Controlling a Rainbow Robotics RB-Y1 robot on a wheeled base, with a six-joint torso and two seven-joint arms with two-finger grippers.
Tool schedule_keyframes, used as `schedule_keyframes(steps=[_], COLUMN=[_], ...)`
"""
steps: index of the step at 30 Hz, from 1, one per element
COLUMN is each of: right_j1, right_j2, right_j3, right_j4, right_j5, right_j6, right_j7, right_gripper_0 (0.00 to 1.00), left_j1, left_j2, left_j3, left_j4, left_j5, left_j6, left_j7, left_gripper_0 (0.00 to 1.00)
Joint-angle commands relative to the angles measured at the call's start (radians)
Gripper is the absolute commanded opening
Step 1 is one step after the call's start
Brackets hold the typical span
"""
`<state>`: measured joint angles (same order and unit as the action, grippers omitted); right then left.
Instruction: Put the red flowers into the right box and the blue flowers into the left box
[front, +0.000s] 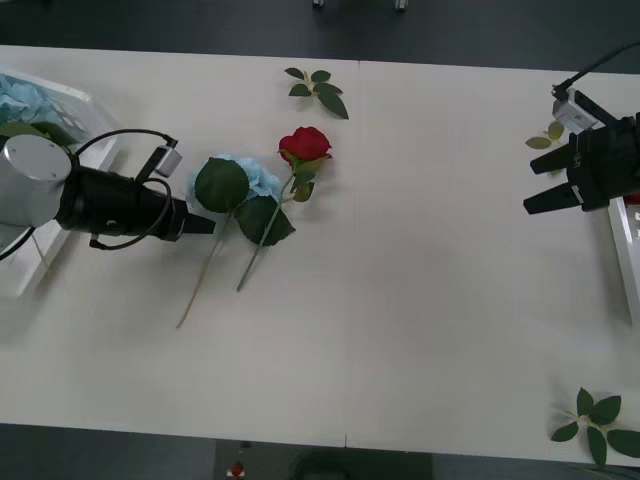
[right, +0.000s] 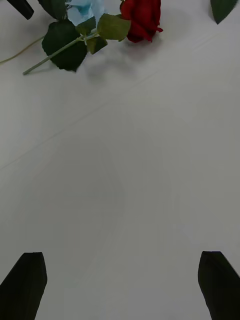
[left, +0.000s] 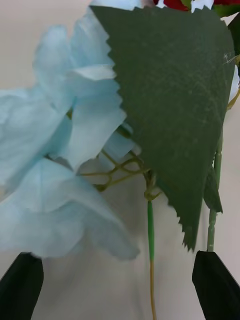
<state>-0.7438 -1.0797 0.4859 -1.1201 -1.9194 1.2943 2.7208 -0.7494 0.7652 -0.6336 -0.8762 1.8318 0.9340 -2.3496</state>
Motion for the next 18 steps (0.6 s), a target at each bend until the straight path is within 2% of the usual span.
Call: schedule_keyframes(steps=[1,11,18], right_j1=[-0.008,-0.008,-0.008], right_j2=[0.012,0.012,0.012], right_j3=[-0.007,-0.007,-0.007], right_j4=[-0.001,-0.001,-0.001], right_j5=[-0.004,-0.004,-0.004], right_j6=[-0.001,-0.001,-0.001], right_j7=[-0.016,-0.016,-0.016], right_gripper_0=[0.88,0.89,0.89], left_j1=[-0.042,-0.064,-0.082], left_j2=[-0.017,-0.040,-0.055], left_j3=[-0.034,-0.081,-0.140], left_j4=[-0.013,-0.013,-0.013], left_j5=[0.003,0.001,0.001], left_j6=[-0.038,-0.063,-0.136], left_j7=[-0.005,0.006,0.010], left_gripper_0=[0.87,0.87,0.86])
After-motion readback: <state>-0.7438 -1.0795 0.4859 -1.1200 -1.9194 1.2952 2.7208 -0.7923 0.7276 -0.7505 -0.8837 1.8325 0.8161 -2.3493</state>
